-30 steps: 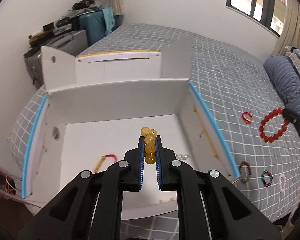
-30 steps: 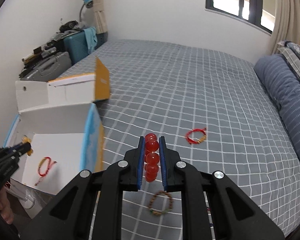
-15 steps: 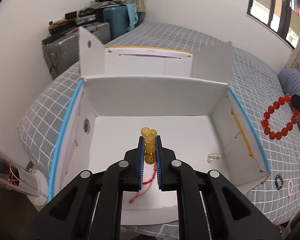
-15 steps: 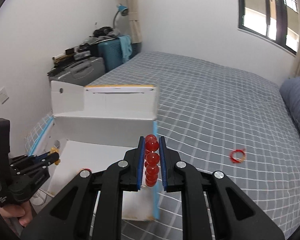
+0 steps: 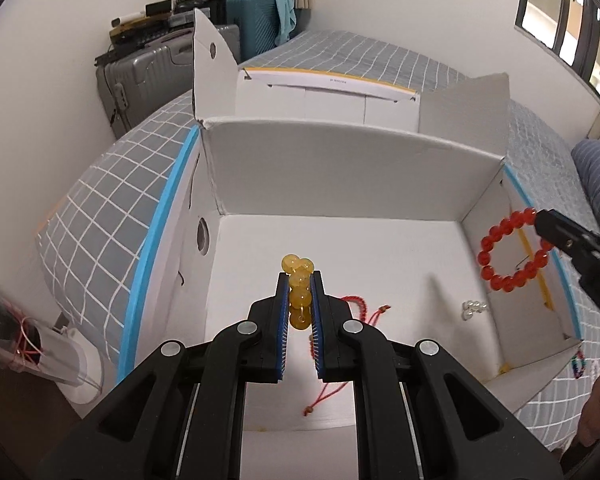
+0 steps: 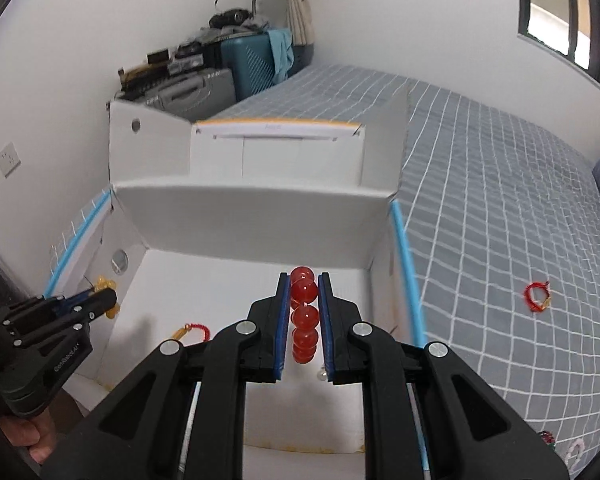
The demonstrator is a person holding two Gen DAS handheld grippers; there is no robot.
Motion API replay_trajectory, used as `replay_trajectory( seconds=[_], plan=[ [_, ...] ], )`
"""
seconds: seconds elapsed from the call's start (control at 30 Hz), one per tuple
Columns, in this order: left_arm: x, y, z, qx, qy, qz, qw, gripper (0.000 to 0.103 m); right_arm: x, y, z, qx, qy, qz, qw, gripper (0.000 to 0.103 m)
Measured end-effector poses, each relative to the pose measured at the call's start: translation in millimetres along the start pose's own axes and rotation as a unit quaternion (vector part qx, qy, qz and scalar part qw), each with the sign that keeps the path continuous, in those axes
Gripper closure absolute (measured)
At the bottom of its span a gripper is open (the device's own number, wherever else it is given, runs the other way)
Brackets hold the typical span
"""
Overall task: Organize jewelry
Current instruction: 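Open both tools to drop the items inside the box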
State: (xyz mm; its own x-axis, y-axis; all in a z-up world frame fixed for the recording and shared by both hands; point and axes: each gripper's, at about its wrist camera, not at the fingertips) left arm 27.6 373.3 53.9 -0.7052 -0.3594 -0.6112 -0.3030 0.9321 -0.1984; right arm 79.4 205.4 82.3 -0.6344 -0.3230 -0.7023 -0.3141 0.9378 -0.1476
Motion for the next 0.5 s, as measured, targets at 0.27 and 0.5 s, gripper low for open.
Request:
replay_trajectory(
  seconds=[0.27,0.5],
  plan=[
    [1.7,17.0,17.3,-0.001,0.017,-0.011,0.9998,0.093,10.0,19.4,25.5,0.0,0.035,-0.017,0.999,0.09],
    [1.4,11.9,16.8,-0.015,0.018,-0.007,0.9997,0.086,10.7,24.5,23.1,0.02,0.023,-0.024,0.999,0.084]
  ],
)
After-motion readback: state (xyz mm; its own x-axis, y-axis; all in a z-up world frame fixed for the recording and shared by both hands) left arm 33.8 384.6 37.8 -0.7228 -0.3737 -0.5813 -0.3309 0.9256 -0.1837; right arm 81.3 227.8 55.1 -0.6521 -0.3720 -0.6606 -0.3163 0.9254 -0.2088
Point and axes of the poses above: each gripper's, at about its wrist camera, not at the fingertips, and z roughly the way its jaws point, y to its left, x to its underside, and after that the axes turned 12 degrees about x, right-handed
